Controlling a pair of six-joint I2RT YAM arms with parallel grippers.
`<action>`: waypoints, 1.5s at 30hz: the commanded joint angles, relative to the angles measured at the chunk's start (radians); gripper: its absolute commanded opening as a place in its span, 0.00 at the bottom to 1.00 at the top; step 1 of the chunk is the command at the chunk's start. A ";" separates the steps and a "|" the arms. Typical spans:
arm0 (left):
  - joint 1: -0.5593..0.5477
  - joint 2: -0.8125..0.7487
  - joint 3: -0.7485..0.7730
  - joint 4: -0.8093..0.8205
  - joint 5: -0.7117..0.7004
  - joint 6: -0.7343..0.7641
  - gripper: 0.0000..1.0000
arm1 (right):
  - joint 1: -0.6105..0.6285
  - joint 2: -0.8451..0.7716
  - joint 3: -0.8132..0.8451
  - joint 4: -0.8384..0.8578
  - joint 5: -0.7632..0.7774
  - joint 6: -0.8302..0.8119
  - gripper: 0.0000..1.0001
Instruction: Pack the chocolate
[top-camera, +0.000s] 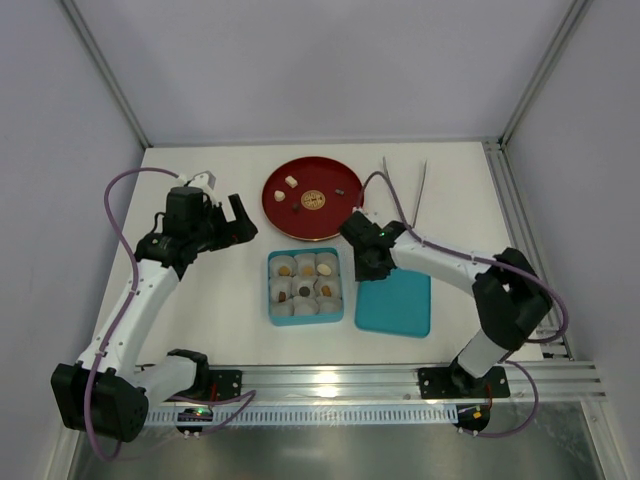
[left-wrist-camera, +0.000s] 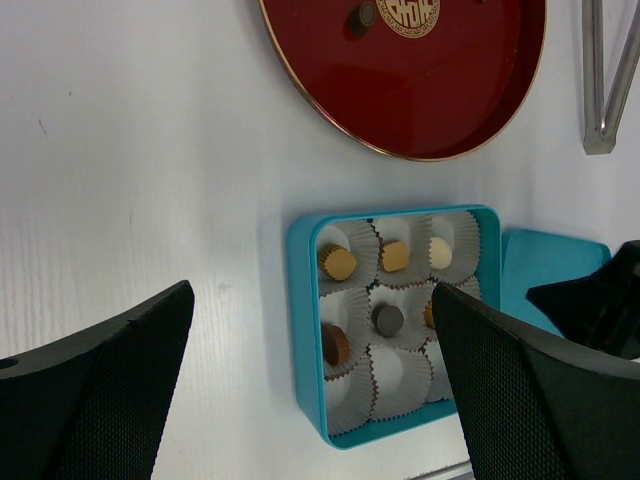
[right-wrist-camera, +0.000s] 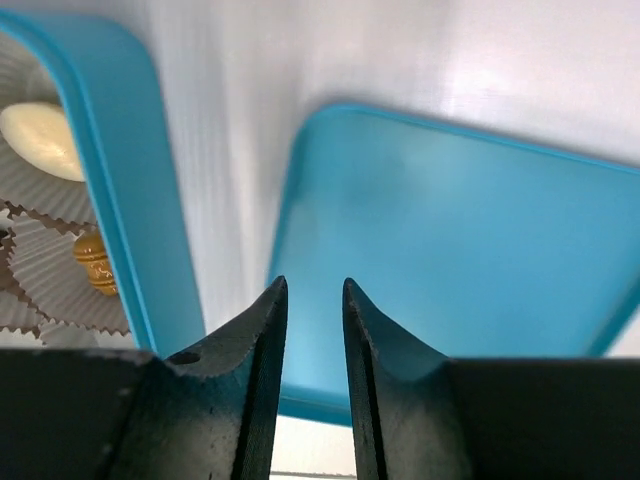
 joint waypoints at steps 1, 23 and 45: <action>0.005 -0.014 -0.001 0.028 0.018 -0.007 1.00 | -0.068 -0.170 -0.037 -0.089 0.069 -0.010 0.31; 0.005 -0.004 -0.001 0.048 0.093 -0.030 1.00 | -0.463 -0.388 -0.404 -0.045 0.032 0.018 0.31; 0.005 -0.009 -0.004 0.049 0.094 -0.034 1.00 | -0.464 -0.206 -0.429 0.123 -0.053 -0.007 0.04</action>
